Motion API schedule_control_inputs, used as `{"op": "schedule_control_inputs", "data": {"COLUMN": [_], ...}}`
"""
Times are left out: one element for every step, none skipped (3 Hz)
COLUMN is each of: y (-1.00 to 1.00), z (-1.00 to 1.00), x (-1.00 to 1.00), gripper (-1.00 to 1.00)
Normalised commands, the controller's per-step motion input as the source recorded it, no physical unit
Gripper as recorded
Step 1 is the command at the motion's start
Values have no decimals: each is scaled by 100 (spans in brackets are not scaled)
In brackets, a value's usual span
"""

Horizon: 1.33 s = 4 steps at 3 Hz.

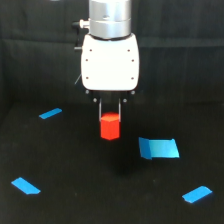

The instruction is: Pick up the red object from the table

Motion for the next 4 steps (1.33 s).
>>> {"op": "schedule_control_inputs", "data": {"y": [15,16,7,8], "z": [10,1,3,11], "x": [-13,-14,-9,-20], "gripper": [-100,-100,-100,-100]}}
